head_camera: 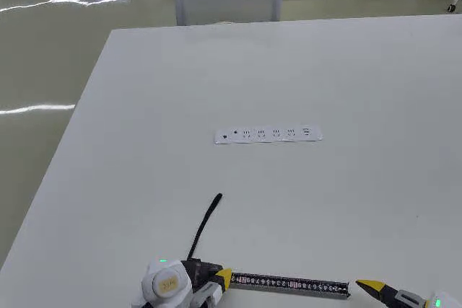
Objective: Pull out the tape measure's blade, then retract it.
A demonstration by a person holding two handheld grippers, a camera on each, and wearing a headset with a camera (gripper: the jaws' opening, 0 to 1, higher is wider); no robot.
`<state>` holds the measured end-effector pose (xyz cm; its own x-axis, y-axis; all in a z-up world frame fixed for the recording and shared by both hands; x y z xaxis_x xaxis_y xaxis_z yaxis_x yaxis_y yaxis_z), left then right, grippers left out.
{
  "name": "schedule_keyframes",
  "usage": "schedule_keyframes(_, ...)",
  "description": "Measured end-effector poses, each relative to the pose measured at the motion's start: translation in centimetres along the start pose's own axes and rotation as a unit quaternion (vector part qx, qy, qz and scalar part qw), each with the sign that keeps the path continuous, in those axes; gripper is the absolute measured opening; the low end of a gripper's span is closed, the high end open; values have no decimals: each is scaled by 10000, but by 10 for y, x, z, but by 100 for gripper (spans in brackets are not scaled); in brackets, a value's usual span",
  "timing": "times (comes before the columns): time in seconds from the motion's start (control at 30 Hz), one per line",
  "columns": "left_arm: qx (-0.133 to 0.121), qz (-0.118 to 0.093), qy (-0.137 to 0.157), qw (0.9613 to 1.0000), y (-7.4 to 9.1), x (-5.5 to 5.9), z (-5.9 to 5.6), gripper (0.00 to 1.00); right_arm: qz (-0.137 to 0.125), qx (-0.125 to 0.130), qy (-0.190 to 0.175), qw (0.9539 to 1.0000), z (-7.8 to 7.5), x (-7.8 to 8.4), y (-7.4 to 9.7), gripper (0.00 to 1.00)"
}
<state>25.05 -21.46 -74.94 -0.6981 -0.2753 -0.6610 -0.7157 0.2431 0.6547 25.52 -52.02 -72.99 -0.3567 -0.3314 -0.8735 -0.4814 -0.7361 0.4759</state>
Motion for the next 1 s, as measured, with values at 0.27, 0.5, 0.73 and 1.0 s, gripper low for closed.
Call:
schedule_keyframes(0.27,-97,-14,36,9999,-1,-1,0,69,6,-3,-13,10000,-1,3,0,50)
schedule_keyframes(0.5,-163,28,72,9998,-3,-1,1,69,18,-1,-7,10000,0,4,0,49)
schedule_keyframes(0.73,-186,63,103,9998,-2,0,2,69,27,3,-2,10000,-1,5,0,49)
schedule_keyframes(1.0,-176,62,104,9998,-2,0,2,69,46,-15,6,10000,0,5,-1,49)
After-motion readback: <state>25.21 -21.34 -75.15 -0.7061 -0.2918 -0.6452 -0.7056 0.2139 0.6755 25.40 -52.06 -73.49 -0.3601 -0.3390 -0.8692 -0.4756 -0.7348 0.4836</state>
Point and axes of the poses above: the centre of the closed fingertips' face, and the gripper's own axes: y roughly backward along the fingers, z roughly to its left, x roughly out of its underside, the point moved 3 cm from there along y, roughly backward along the fingers, and after that the axes turned 10 degrees about x, right-handed, at the moved point
